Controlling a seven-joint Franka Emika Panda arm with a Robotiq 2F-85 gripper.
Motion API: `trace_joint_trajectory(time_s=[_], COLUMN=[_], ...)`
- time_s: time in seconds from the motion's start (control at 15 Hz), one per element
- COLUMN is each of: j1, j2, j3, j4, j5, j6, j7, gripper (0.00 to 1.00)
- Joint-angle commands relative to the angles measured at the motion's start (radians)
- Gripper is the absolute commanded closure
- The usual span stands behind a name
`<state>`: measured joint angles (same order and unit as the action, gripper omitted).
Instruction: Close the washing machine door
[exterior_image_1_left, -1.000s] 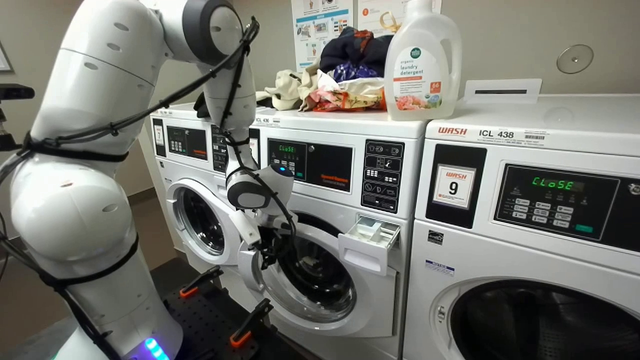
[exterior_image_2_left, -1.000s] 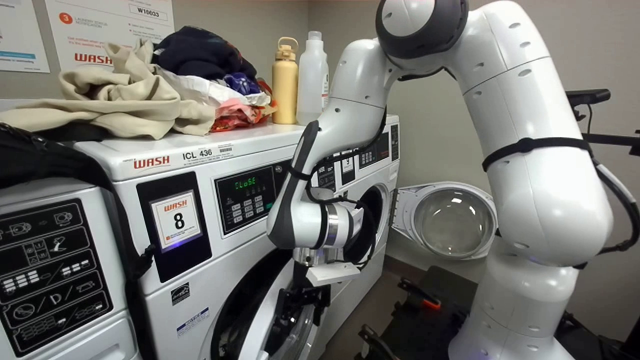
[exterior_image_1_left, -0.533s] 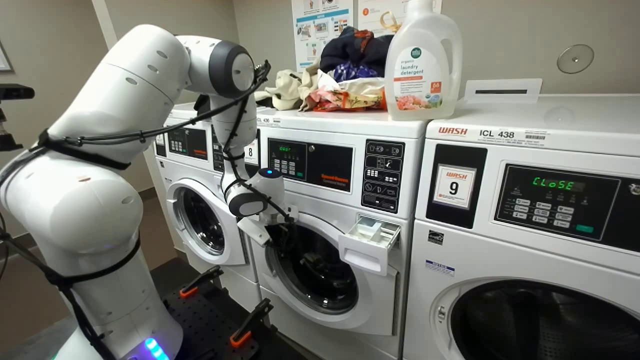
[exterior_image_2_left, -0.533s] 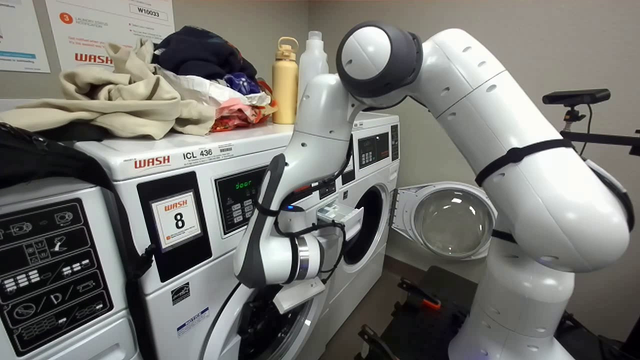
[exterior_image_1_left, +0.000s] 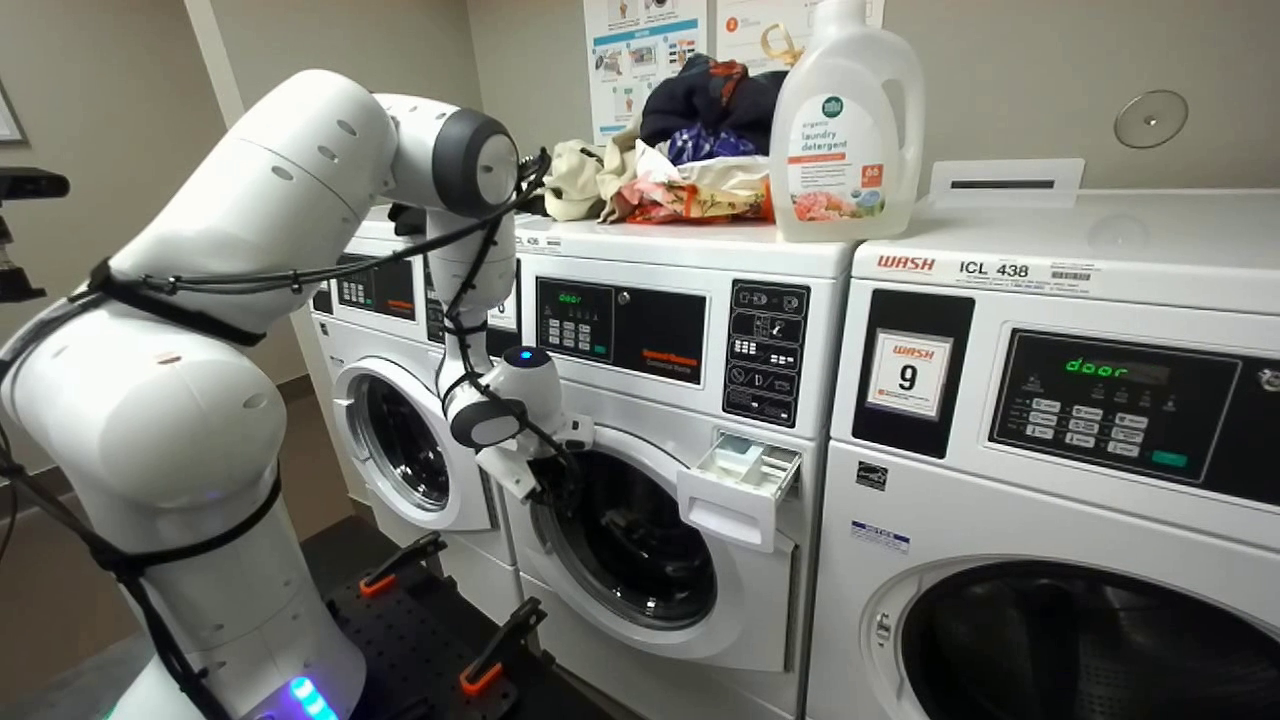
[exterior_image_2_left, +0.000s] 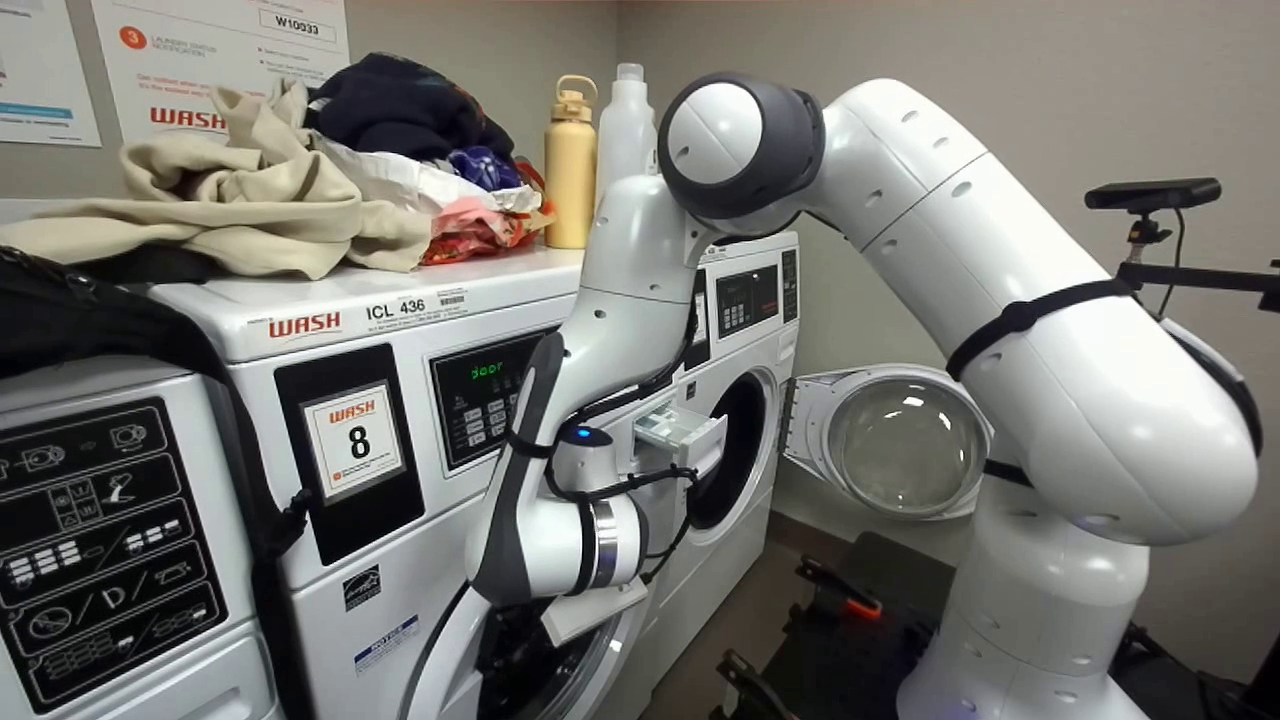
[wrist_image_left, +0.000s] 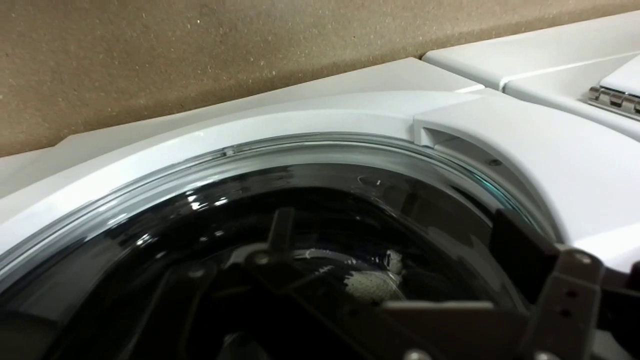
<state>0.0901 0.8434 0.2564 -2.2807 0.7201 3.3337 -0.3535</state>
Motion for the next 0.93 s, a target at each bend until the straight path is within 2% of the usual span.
trace_joint_trajectory(time_s=[0.0, 0.13, 0.33, 0.6, 0.87], j1=[-0.002, -0.022, -0.045, -0.043, -0.017], j2=[-0.086, -0.133, -0.197, -0.343, -0.554], j3=[-0.068, -0.076, -0.065, -0.044, -0.039], j4=[-0.024, -0.064, -0.101, -0.169, -0.229], j5=[-0.190, -0.303, -0.382, -0.408, -0.407], j6=[-0.129, -0.194, -0.278, -0.356, -0.484], j7=[0.183, 0.290, 0.381, 0.444, 0.488], gripper=[0.00, 0.00, 0.00, 0.00, 0.00])
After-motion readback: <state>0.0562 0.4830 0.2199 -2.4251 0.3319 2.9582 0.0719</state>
